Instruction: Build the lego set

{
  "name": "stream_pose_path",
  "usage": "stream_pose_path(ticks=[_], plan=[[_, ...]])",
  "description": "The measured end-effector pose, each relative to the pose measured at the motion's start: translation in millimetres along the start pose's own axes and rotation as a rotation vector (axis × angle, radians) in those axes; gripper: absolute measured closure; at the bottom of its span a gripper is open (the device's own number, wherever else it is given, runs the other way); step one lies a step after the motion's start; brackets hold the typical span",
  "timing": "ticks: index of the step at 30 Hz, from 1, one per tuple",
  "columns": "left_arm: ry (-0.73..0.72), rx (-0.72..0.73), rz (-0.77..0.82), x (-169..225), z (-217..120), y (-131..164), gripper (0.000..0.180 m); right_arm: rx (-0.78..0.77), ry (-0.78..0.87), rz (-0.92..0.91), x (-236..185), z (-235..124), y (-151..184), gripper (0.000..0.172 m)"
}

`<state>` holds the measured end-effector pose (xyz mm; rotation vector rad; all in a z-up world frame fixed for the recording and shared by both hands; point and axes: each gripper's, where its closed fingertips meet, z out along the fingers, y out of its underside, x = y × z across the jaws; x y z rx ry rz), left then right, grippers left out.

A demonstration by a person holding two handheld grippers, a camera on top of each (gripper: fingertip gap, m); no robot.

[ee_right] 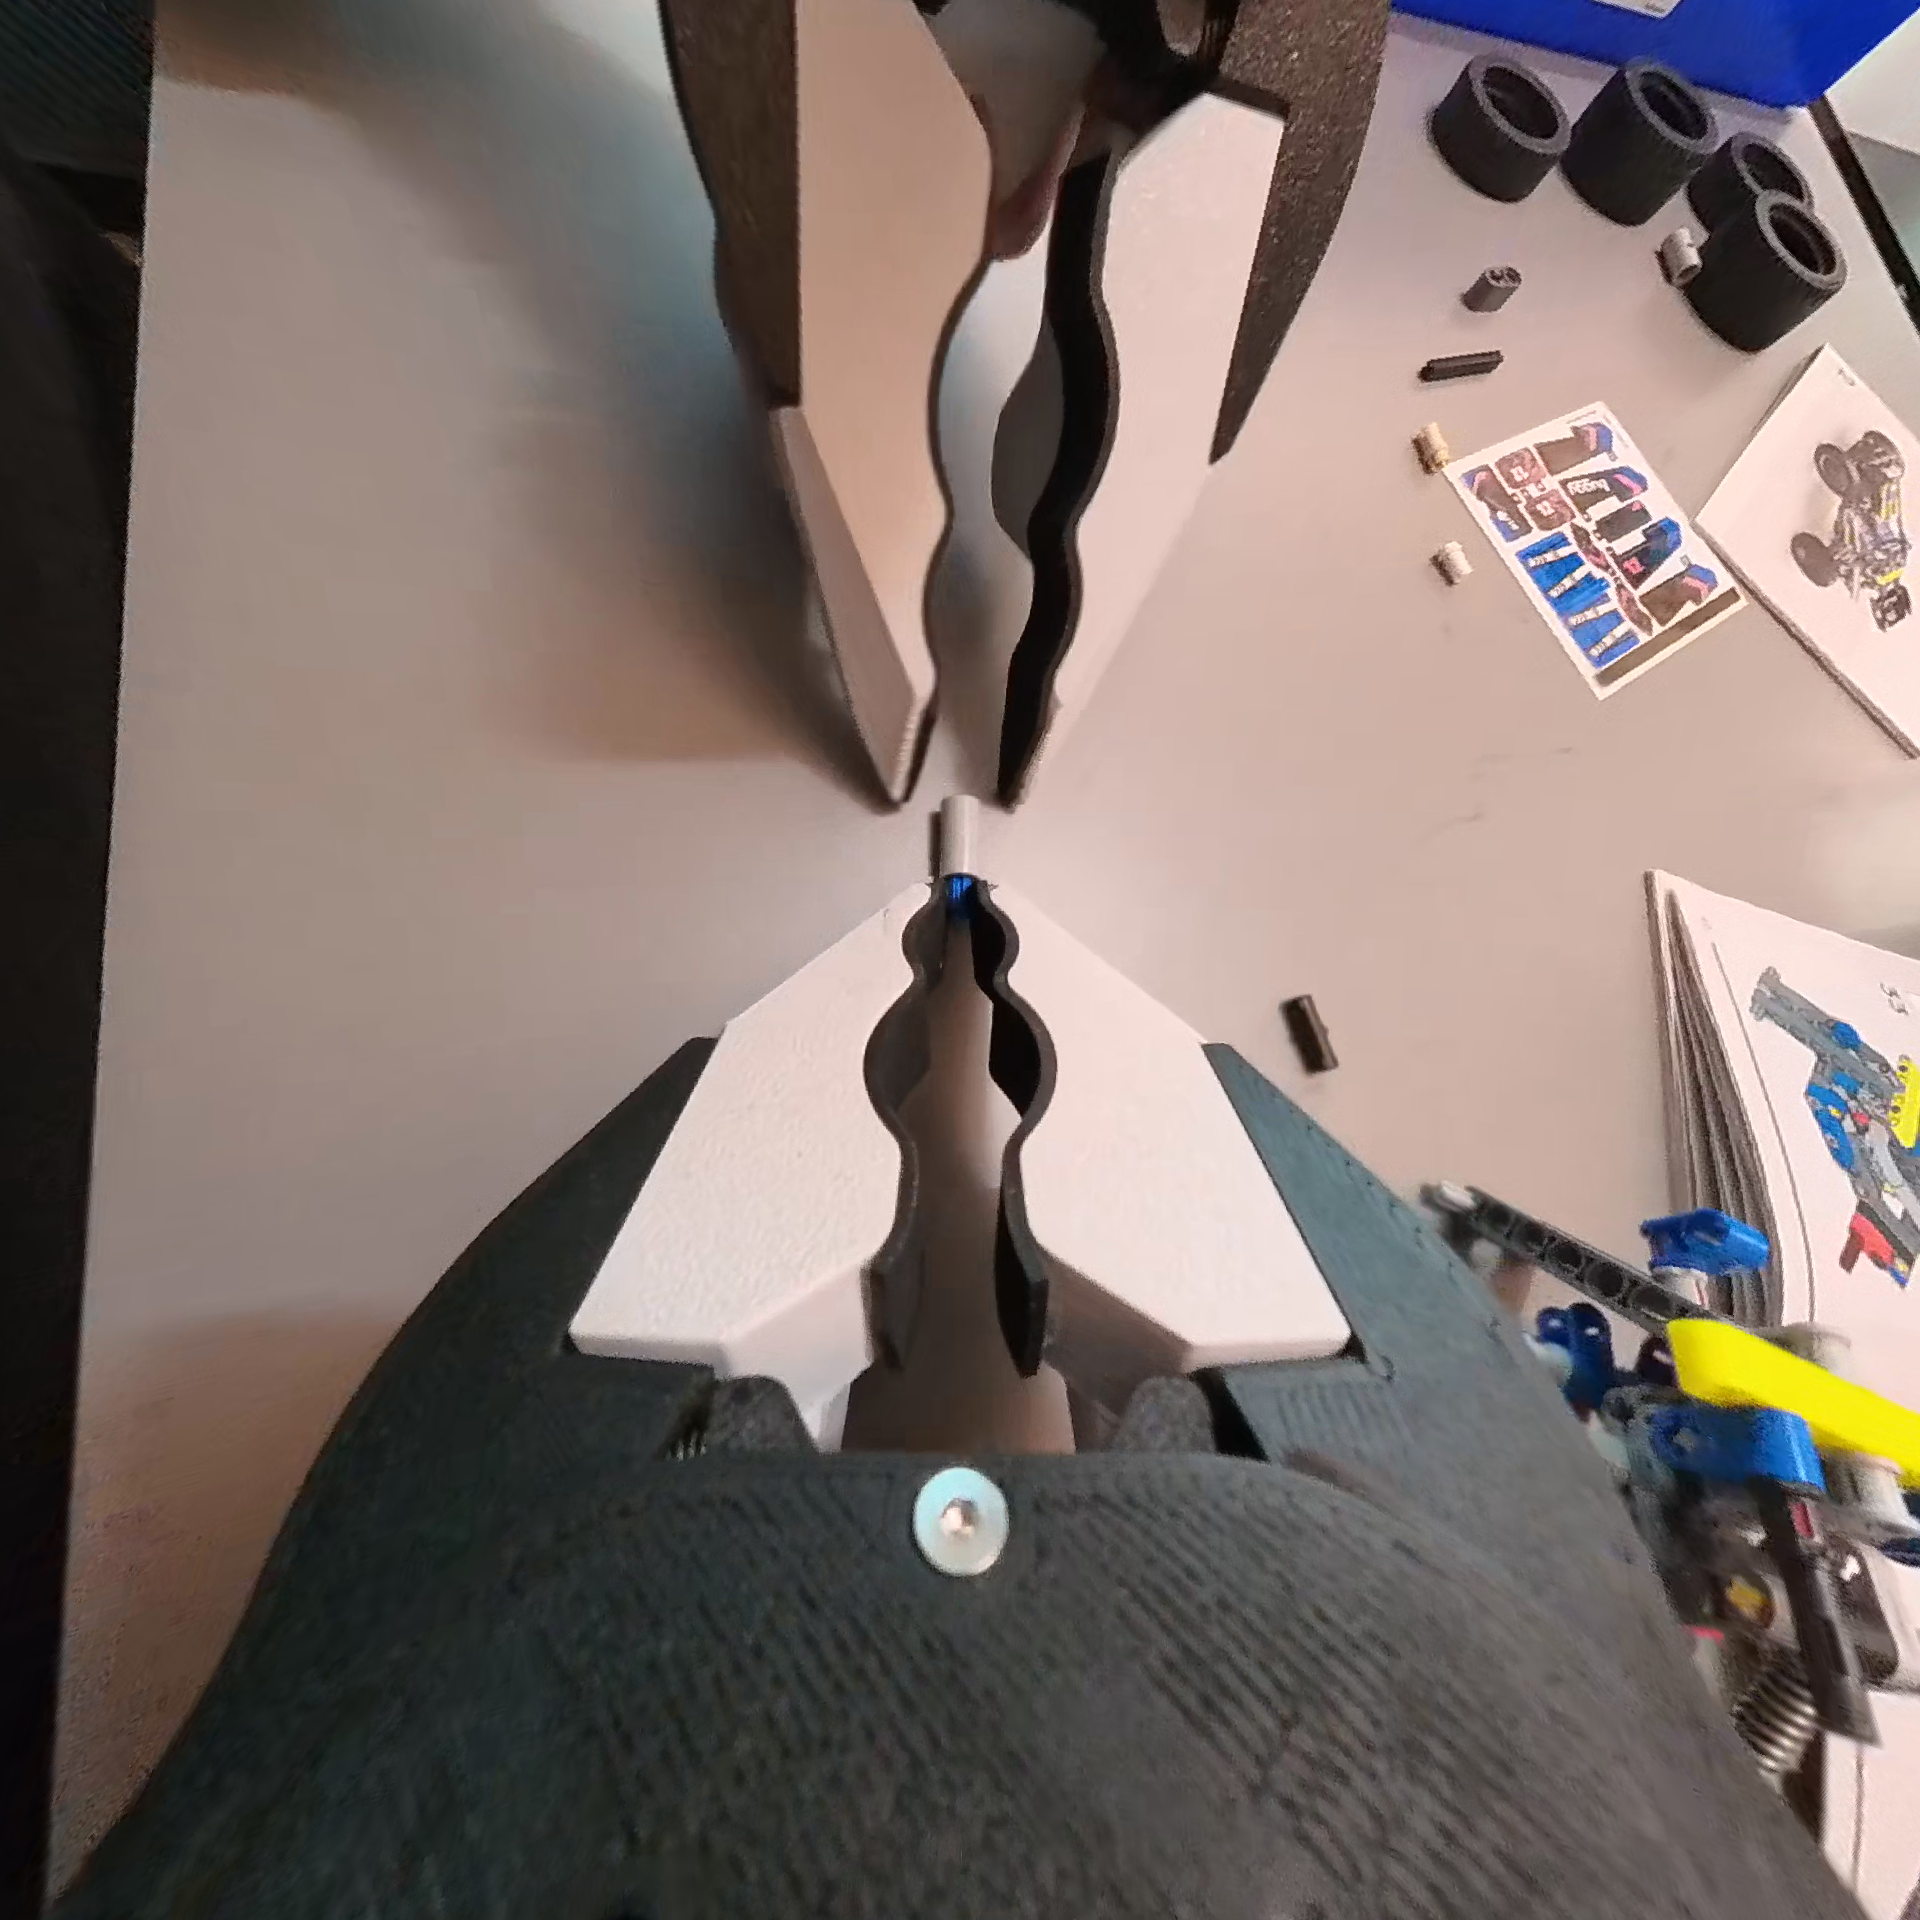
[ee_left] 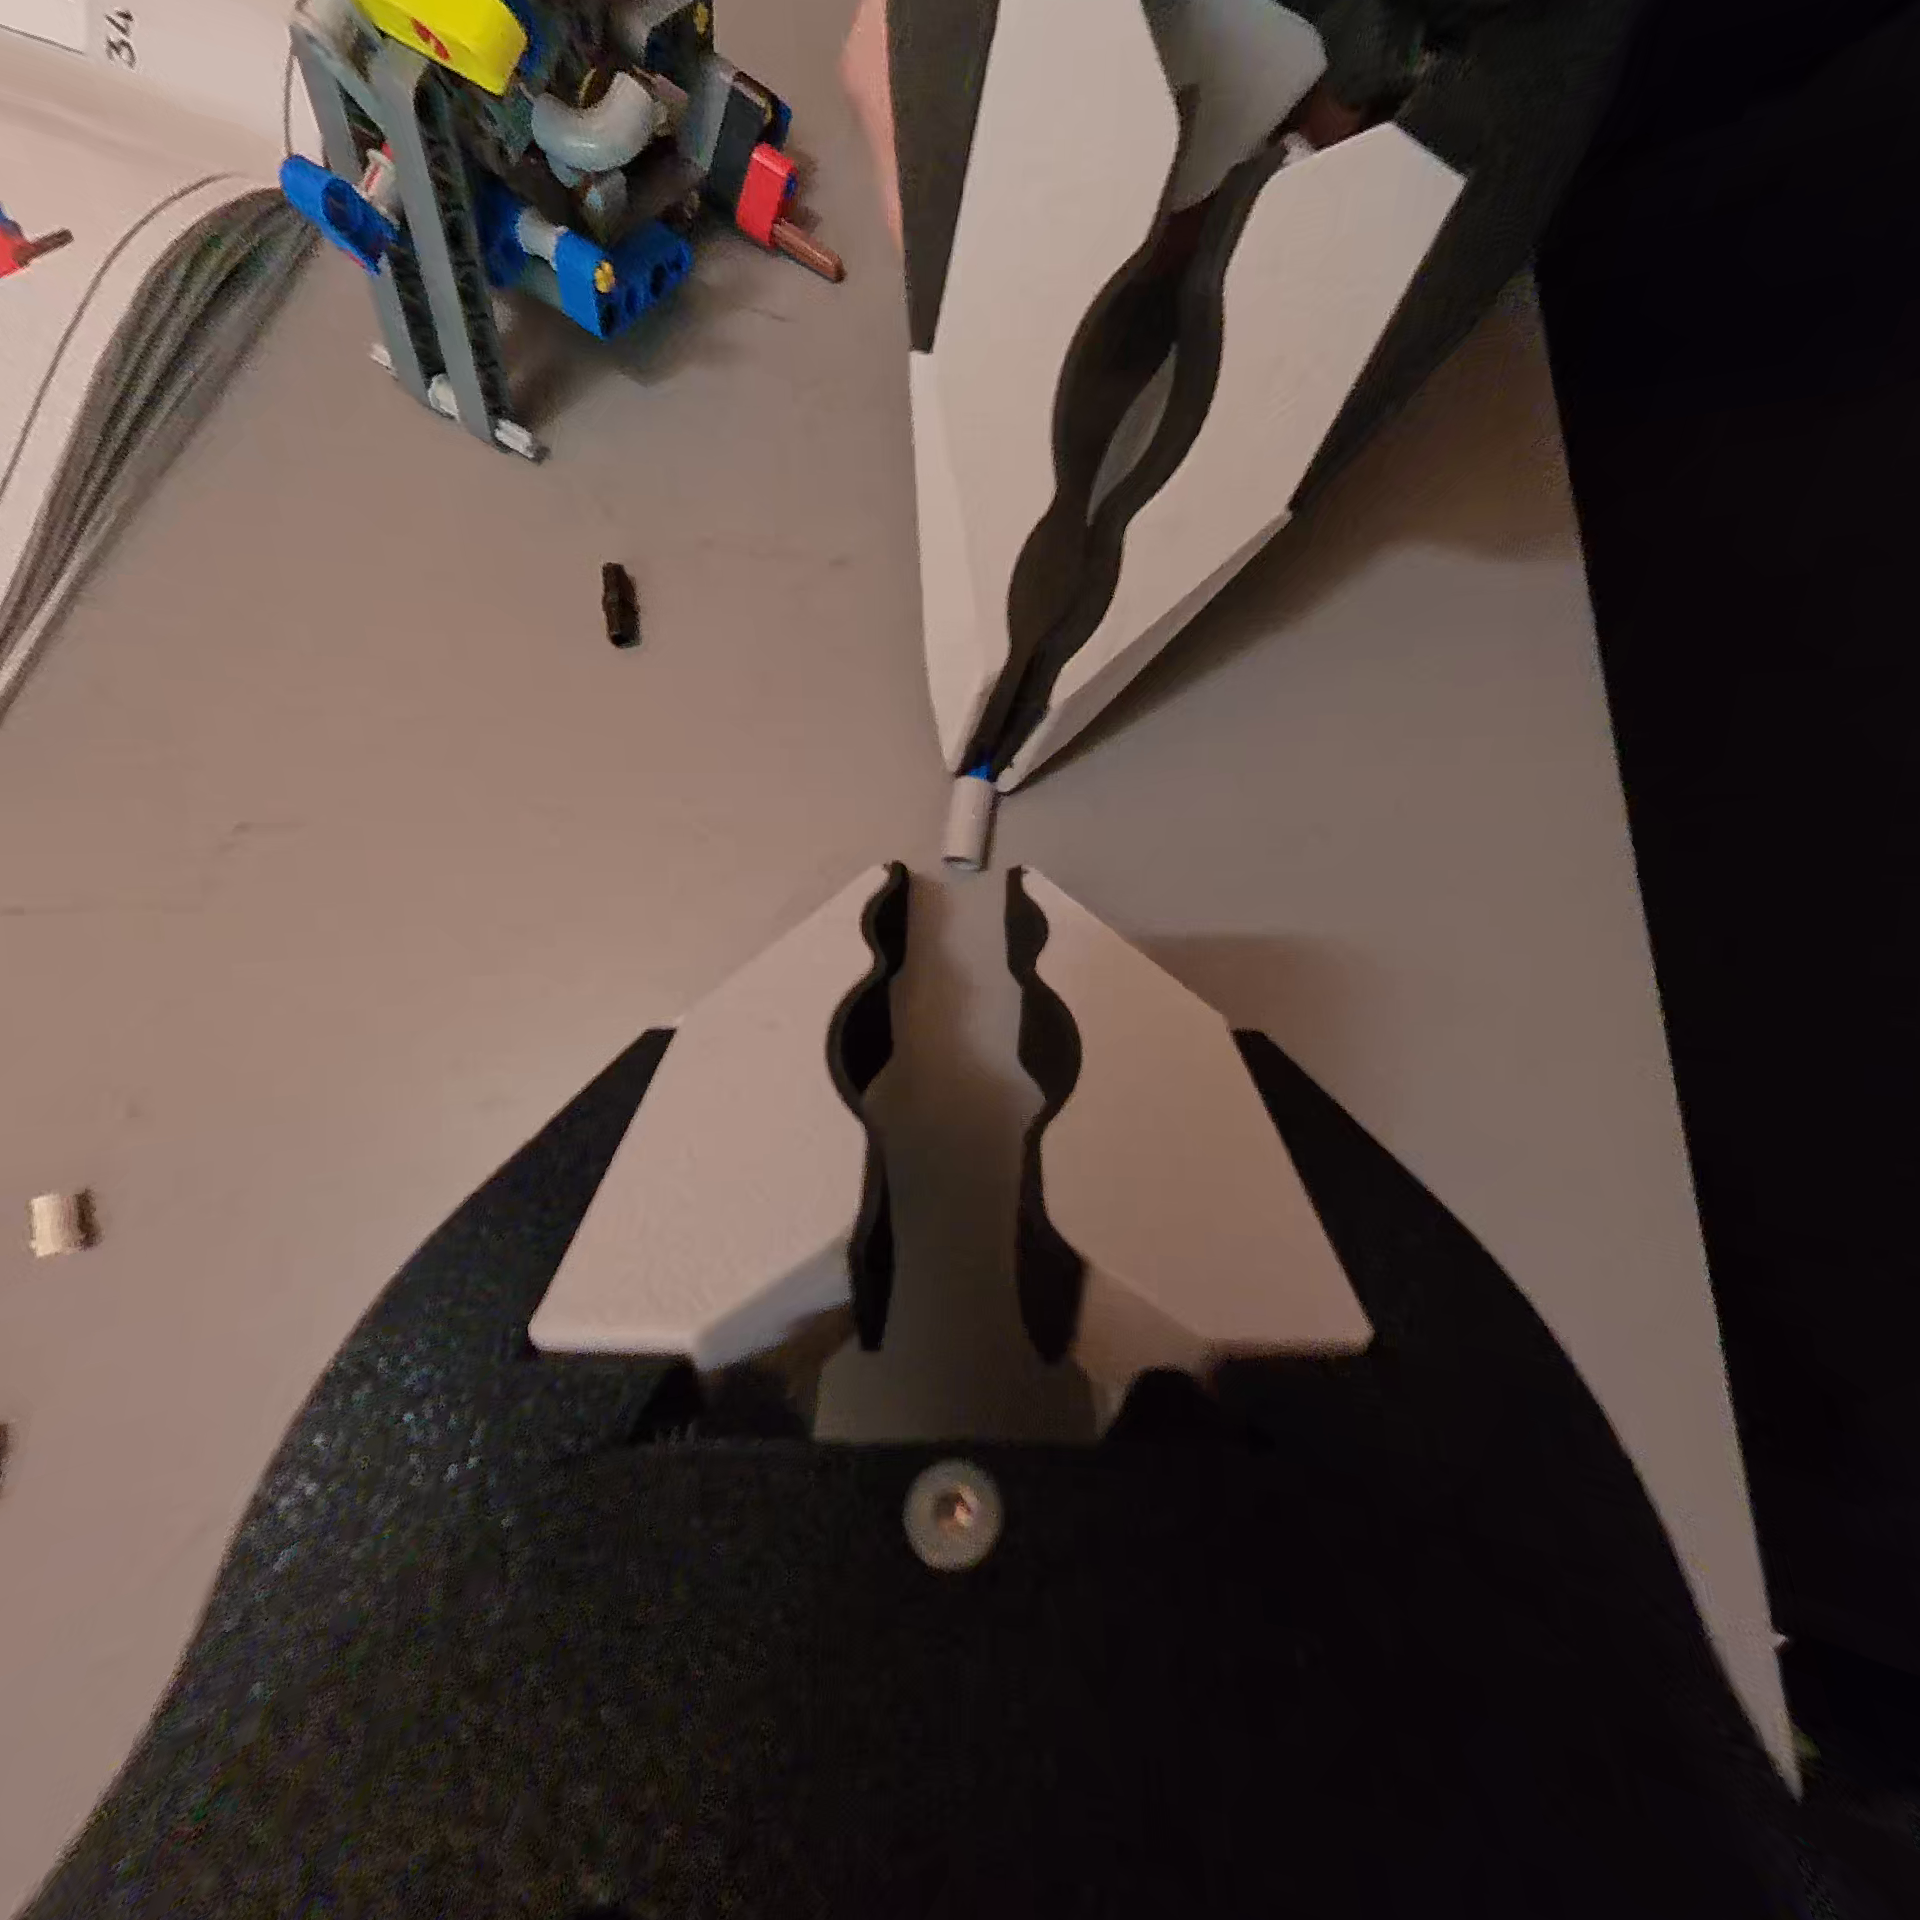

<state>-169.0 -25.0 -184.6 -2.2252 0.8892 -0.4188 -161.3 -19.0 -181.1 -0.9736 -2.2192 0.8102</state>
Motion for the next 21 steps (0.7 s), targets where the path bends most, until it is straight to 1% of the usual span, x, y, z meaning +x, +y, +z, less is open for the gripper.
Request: stream_pose_path(ticks=[2, 5, 7, 10, 16, 20, 21], plan=[[-0.009, -0.021, 0.012, -2, 1, -1, 0.171, 0.012, -0.003, 0.007, -1, -1, 1, 0.17], [0.008, -0.022, 0.032, -2, 5, -5, 0.173, 0.014, 0.003, 0.018, 2, -3, 3, 0.169], [0.024, -0.02, 0.031, -2, 8, -7, 0.179, 0.009, 0.018, 0.014, 5, -4, 5, 0.169], [0.027, -0.006, 0.036, -3, 11, -11, 0.179, 0.004, 0.032, -0.007, 6, -7, 9, 0.17], [0.022, 0.033, 0.013, -5, 21, -22, 0.179, -0.012, 0.038, 0.031, 10, -17, 19, 0.169], [0.059, 0.039, 0.002, -2, 25, -27, 0.166, -0.006, 0.073, 0.035, 14, -21, 23, 0.169], [0.055, 0.045, -0.007, -3, 27, -29, 0.166, -0.014, 0.079, 0.022, 15, -22, 25, 0.17]])
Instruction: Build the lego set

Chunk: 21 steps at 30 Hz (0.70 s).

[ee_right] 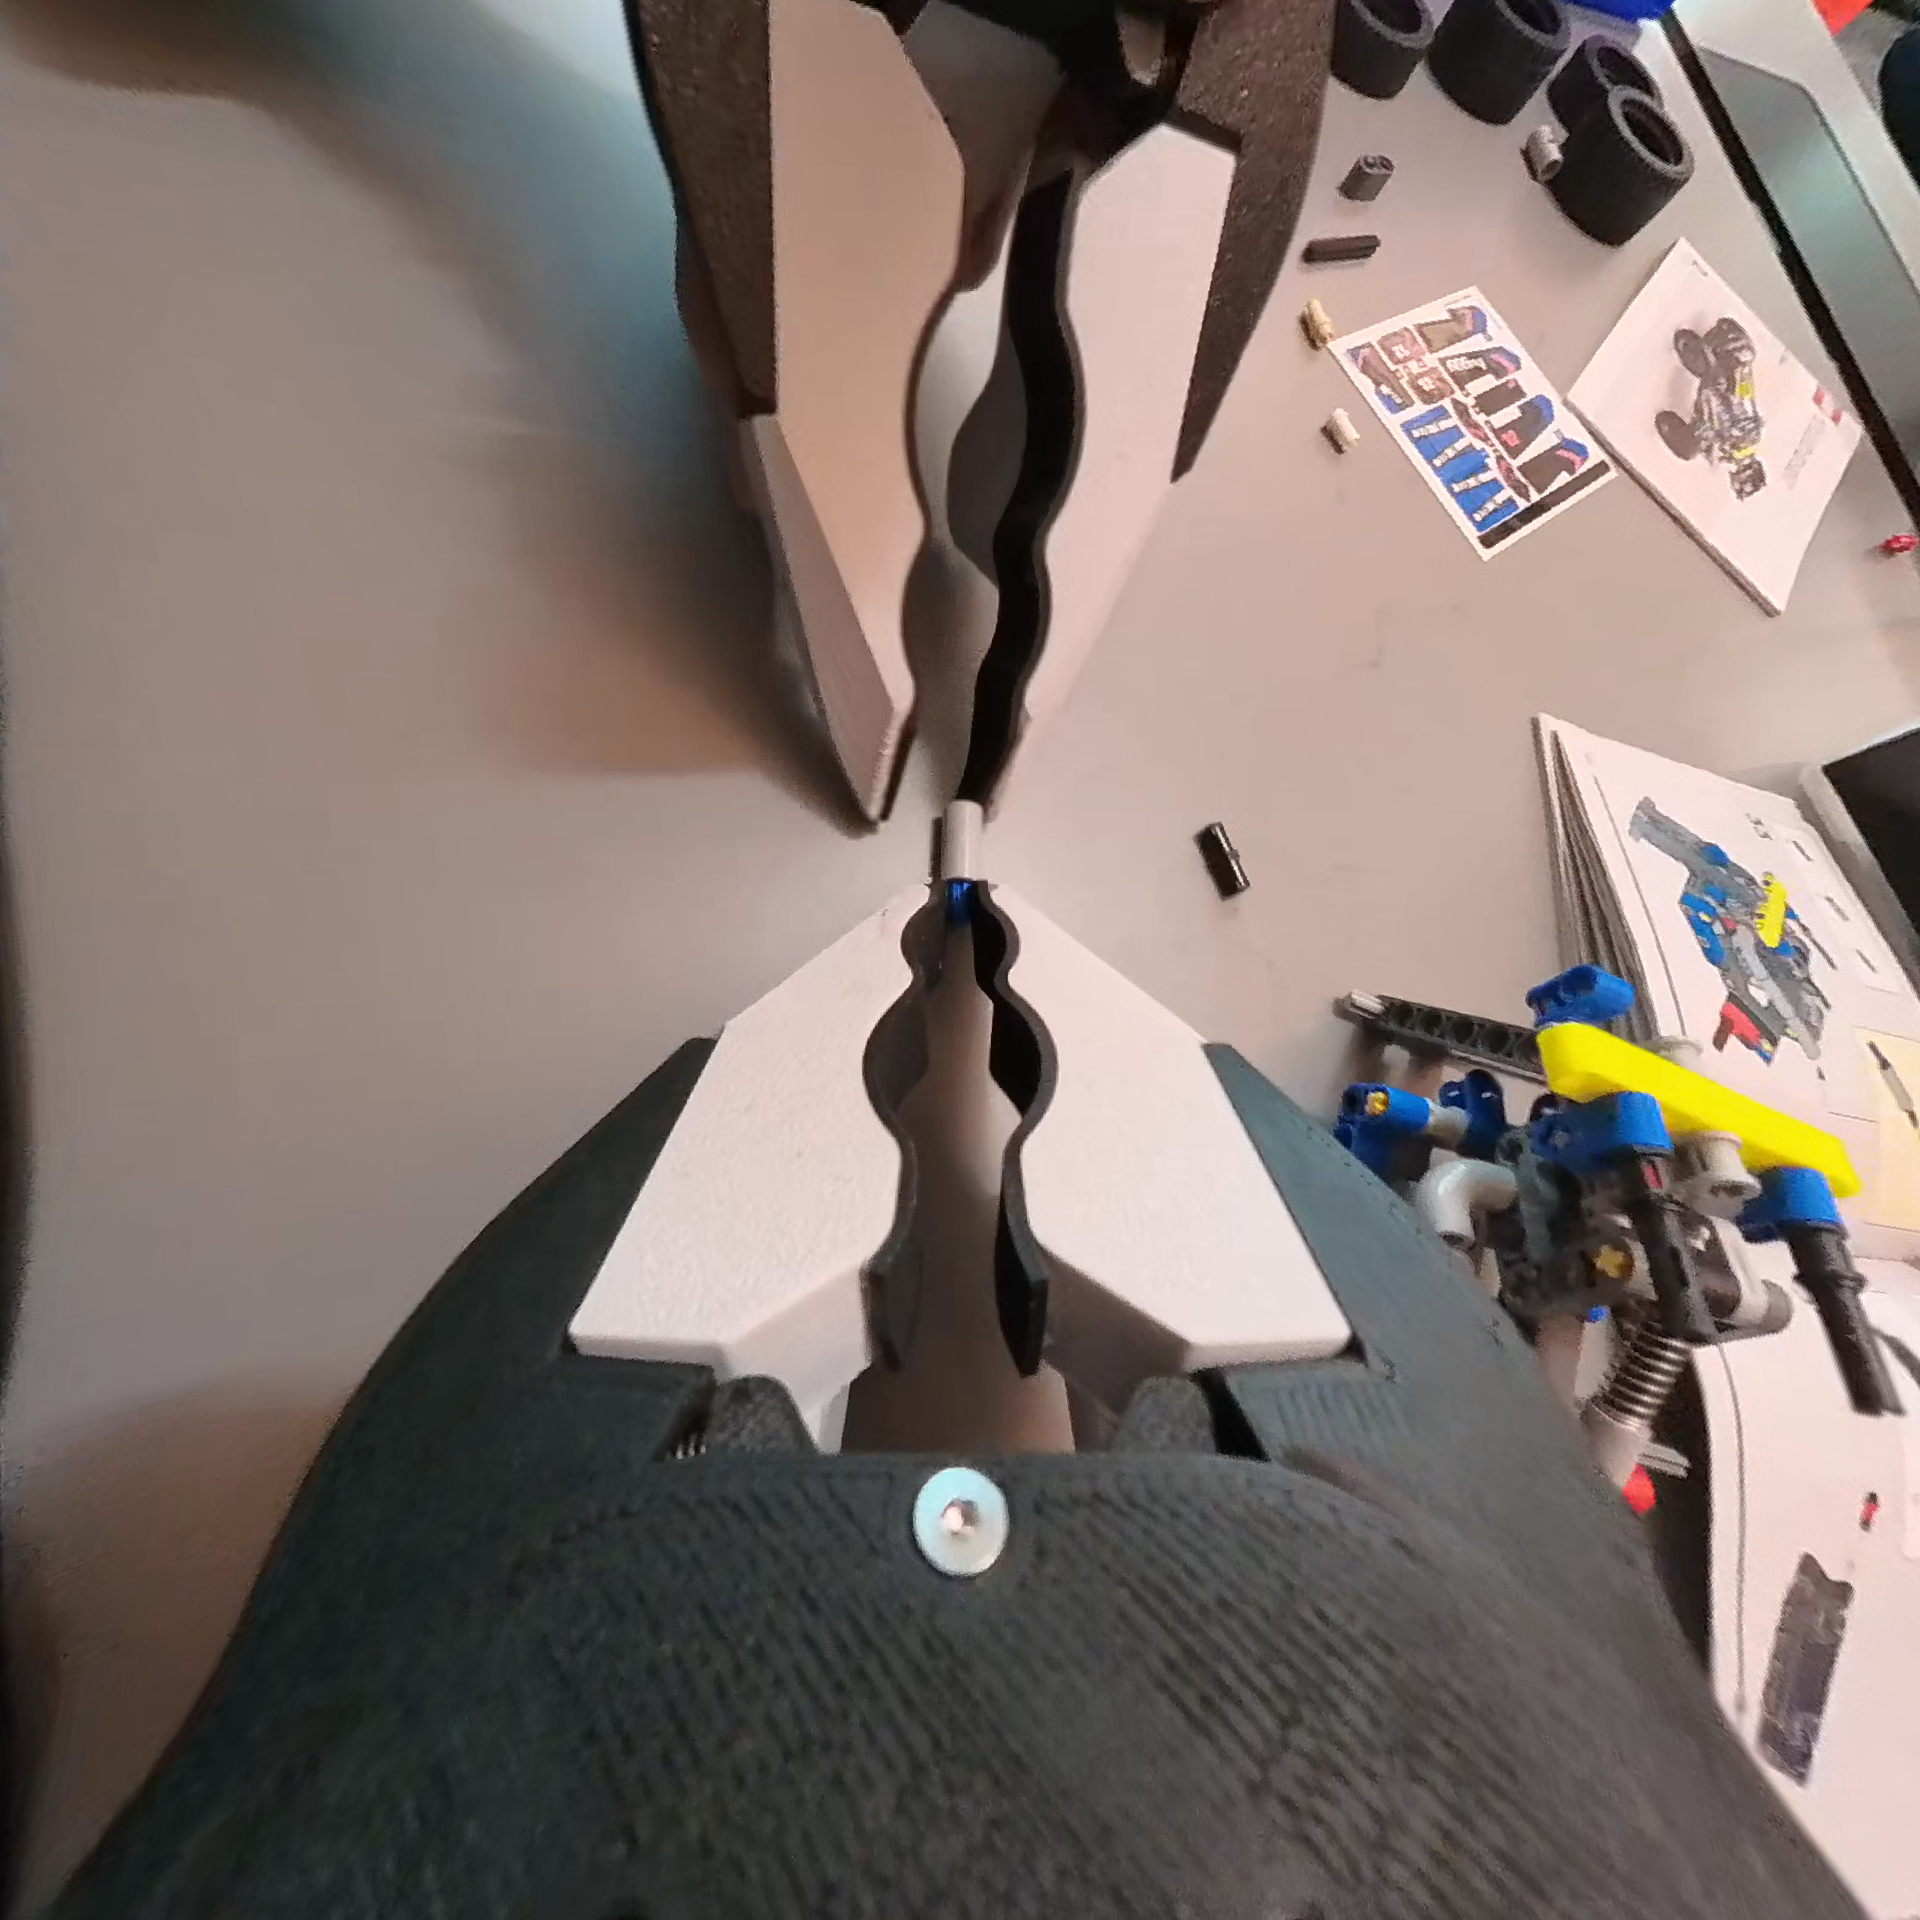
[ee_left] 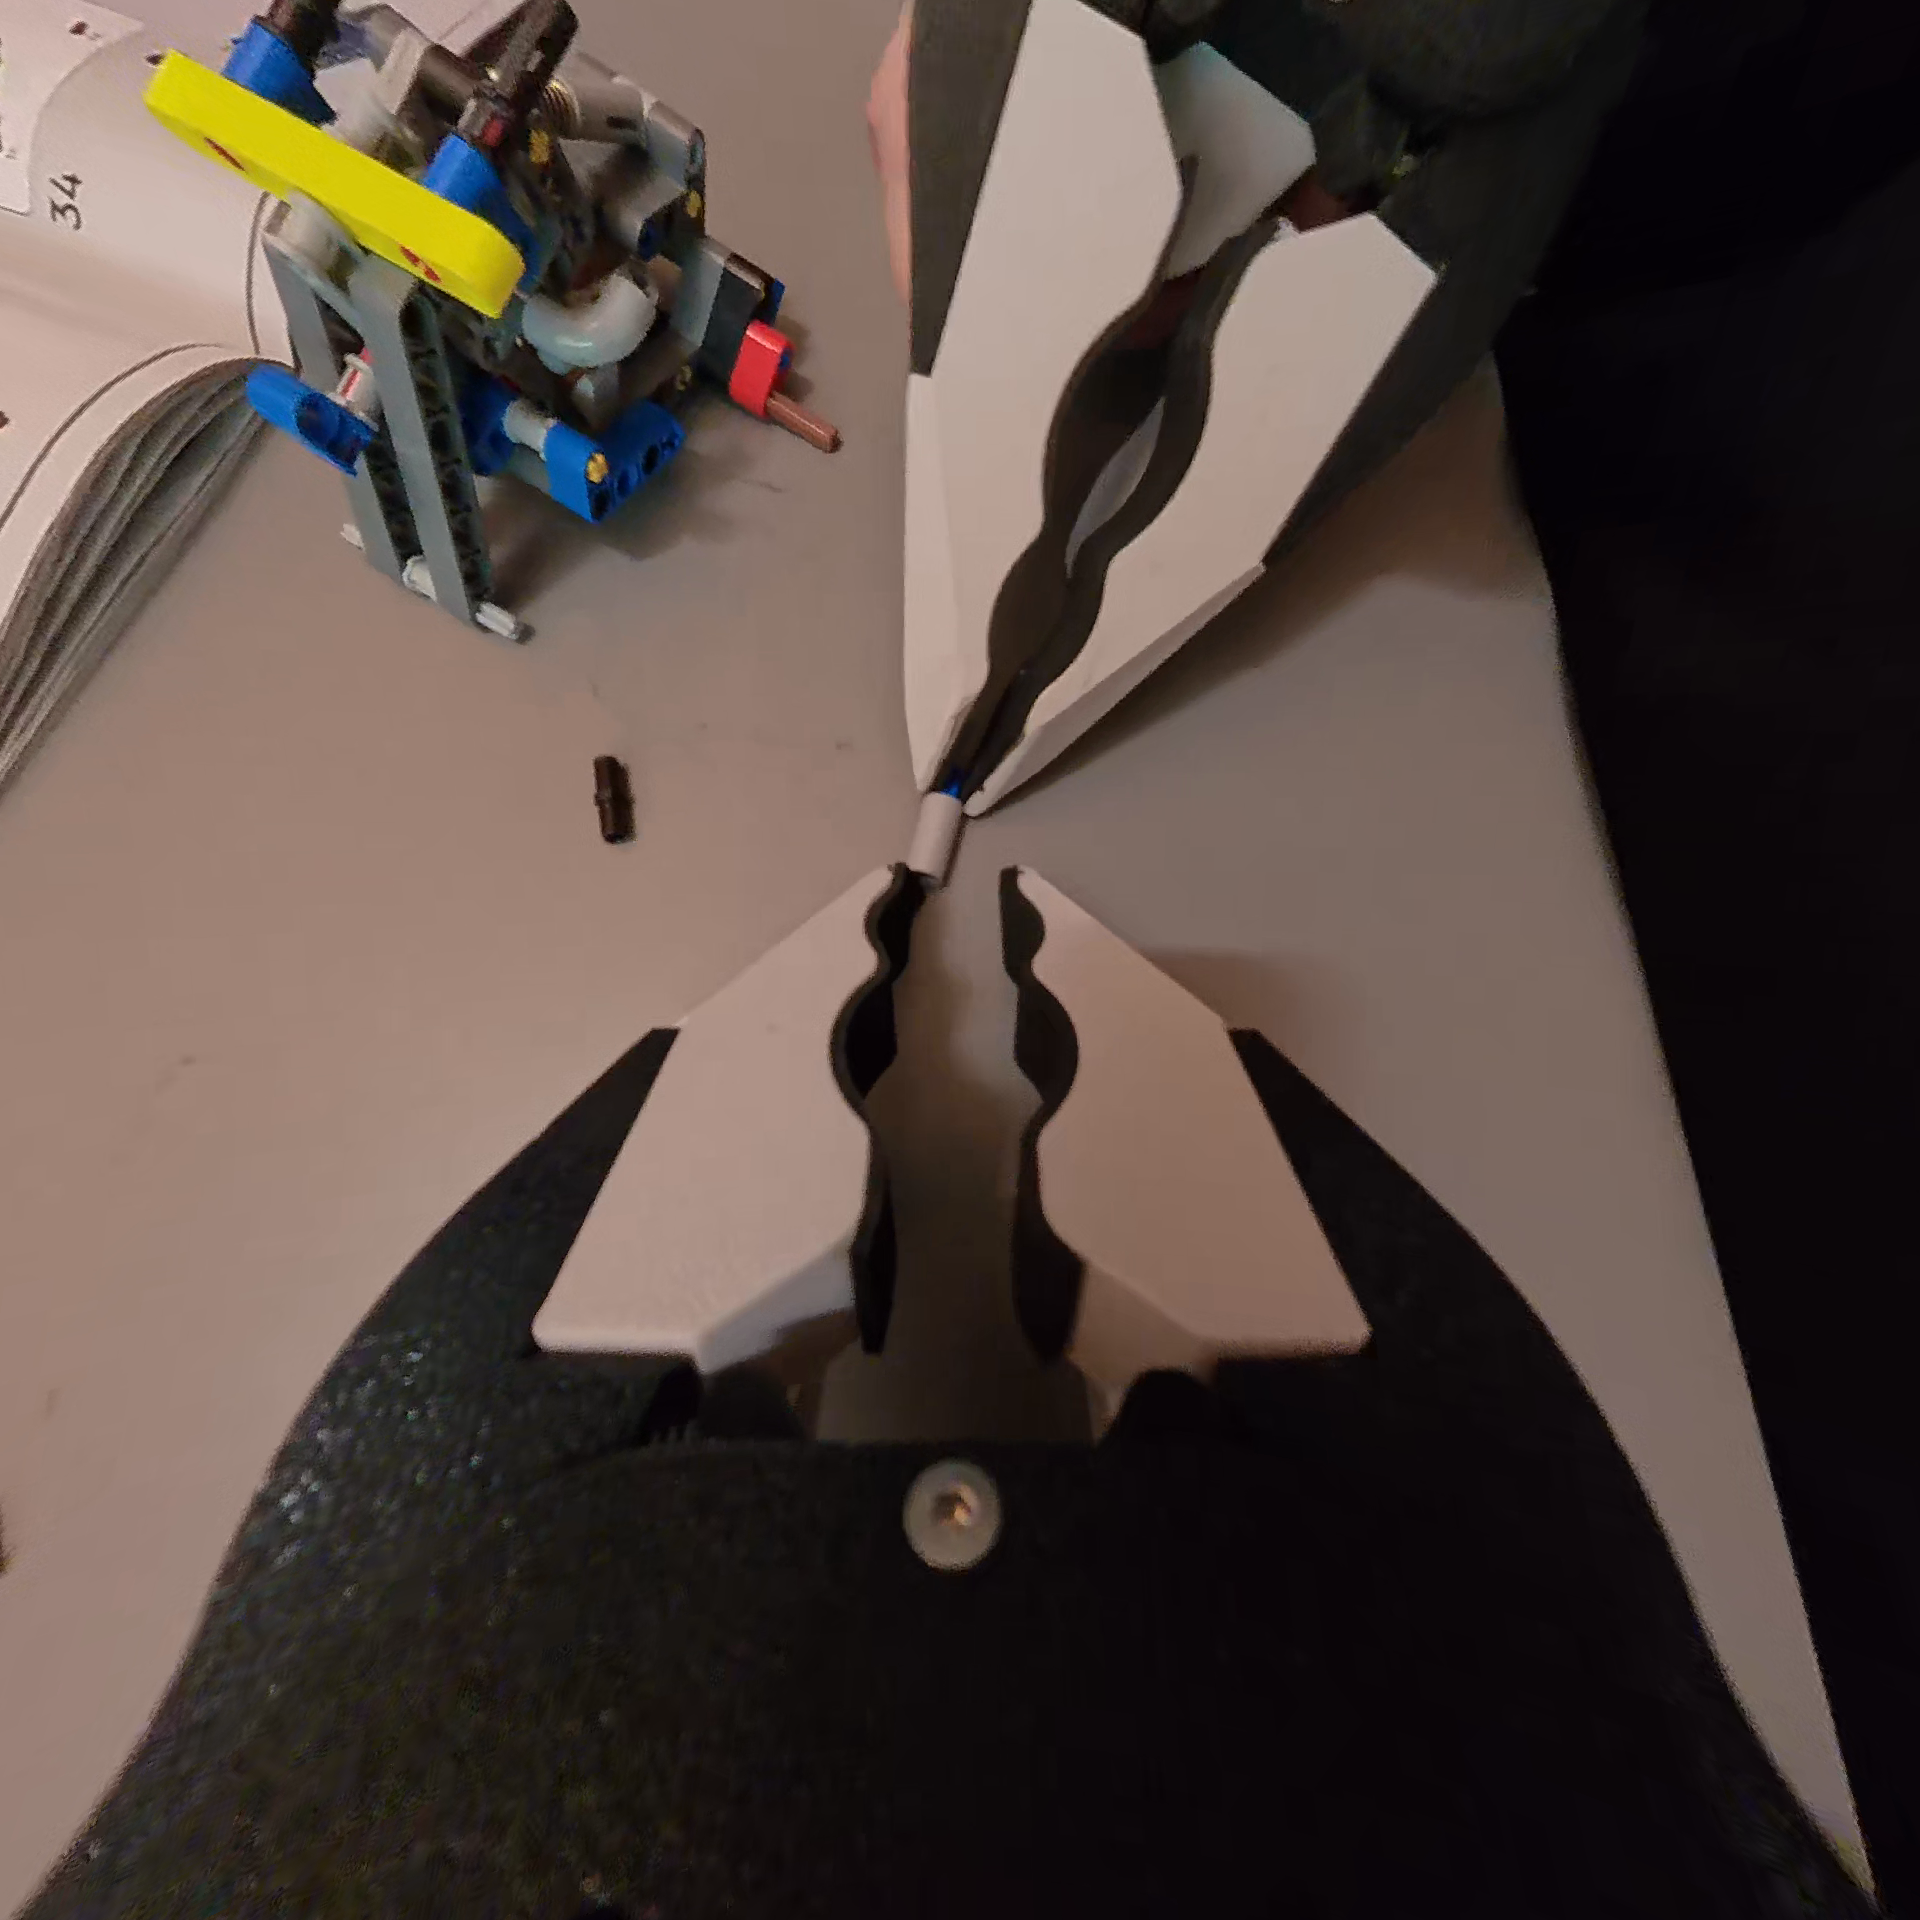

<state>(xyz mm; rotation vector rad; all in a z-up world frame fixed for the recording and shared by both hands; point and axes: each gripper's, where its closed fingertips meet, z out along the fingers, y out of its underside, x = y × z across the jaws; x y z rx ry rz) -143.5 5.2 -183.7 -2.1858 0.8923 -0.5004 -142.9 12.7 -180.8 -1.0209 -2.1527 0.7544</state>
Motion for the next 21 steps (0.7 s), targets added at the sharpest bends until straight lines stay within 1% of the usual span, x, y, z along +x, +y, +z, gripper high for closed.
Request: stream_pose_path(ticks=[1, 2, 6, 10, 13, 15, 18, 21], plan=[[-0.023, 0.0, 0.002, -3, 2, -1, 0.175, 0.0, 0.005, -0.015, 0, -1, 1, 0.17], [-0.043, -0.003, 0.021, -6, 3, -3, 0.177, -0.001, 0.01, -0.022, 1, -3, 3, 0.17], [-0.071, -0.016, 0.061, -8, 10, -9, 0.177, -0.006, 0.046, -0.026, 7, -8, 8, 0.167], [-0.069, -0.009, 0.062, -9, 14, -13, 0.177, -0.015, 0.044, 0.004, 8, -13, 14, 0.169], [-0.046, -0.017, 0.065, -6, 14, -13, 0.174, -0.027, 0.07, 0.014, 11, -16, 19, 0.17], [-0.057, -0.001, 0.066, -9, 9, -18, 0.173, -0.03, 0.082, 0.013, 13, -17, 20, 0.17], [-0.125, 0.017, 0.039, -27, 0, -23, 0.172, -0.012, 0.091, 0.028, 15, -19, 20, 0.17], [-0.221, -0.004, -0.006, -51, -9, -18, 0.17, -0.007, 0.099, 0.052, 17, -20, 21, 0.17]])
